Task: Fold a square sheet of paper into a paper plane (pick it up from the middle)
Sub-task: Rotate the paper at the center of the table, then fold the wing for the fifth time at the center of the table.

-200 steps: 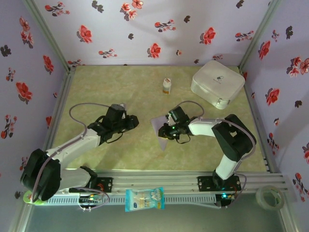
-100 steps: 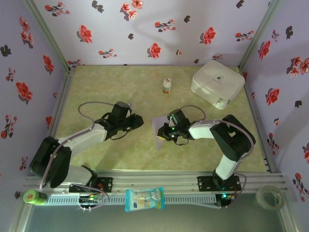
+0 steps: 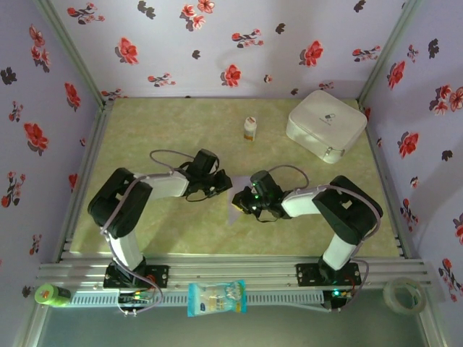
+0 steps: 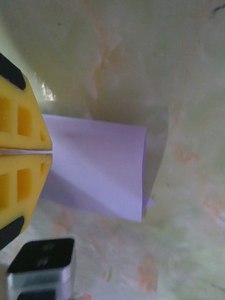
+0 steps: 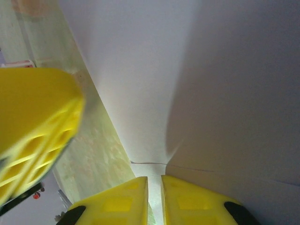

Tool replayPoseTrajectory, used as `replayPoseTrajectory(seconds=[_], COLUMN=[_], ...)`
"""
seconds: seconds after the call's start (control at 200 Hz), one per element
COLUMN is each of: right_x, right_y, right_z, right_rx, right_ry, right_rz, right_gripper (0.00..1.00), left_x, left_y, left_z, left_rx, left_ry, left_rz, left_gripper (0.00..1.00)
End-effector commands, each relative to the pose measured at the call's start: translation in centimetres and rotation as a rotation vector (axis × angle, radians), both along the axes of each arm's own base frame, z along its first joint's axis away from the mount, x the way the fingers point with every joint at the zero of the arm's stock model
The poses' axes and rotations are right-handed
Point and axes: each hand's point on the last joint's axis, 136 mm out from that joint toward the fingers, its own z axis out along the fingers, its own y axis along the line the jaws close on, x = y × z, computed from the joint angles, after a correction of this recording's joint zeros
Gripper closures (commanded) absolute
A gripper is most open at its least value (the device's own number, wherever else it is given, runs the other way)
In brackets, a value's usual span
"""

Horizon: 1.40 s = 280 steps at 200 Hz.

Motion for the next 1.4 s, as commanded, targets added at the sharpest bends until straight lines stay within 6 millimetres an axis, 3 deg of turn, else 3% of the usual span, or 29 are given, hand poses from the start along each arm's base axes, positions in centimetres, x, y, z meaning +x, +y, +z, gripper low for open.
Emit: replayPoseTrajectory(seconds=[0.0, 0.105, 0.285, 0.36, 0.445, 0.68, 1.03, 1.395], right_x=[-1.4, -1.1, 0.7, 1.4, 2.1, 2.6, 2.5, 3.6], right_y=[-2.1, -1.7, -5.6, -7.5, -8.3, -7.6, -8.5, -6.6], right_z=[-2.6, -0.8, 2.1, 2.4, 2.6, 2.3, 0.8, 1.7], right_rx=[-0.098, -0.113, -0.178, -0.183, -0.131, -0.059, -0.145, -0.022], right_ry=[0.058, -0.006, -0.093, -0.089, -0.067, -0.010, 0.021, -0.009], right_rz=[-0.035, 0.027, -0.026, -0.050, -0.056, -0.037, -0.032, -0.025], right_gripper=[0.82, 0.77, 0.66, 0.63, 0.62, 0.63, 0.63, 0.65], left_x=[0.2, -0.1, -1.8, -2.4, -2.8, -3.0, -3.2, -3.3], left_y=[-1.4, -1.0, 0.3, 0.8, 1.1, 1.1, 1.3, 1.3], left_z=[-0.2, -1.7, -4.0, -4.6, -4.8, -4.3, -4.3, -4.2], left_rx=[-0.036, -0.013, 0.035, 0.046, 0.049, 0.039, 0.042, 0.038], left_ry=[0.012, 0.036, 0.078, 0.084, 0.081, 0.060, 0.063, 0.060], left_rz=[-0.014, -0.006, -0.020, -0.025, -0.035, -0.058, -0.060, -0.062], left_gripper=[0.91, 0.94, 0.96, 0.96, 0.96, 0.97, 0.97, 0.97])
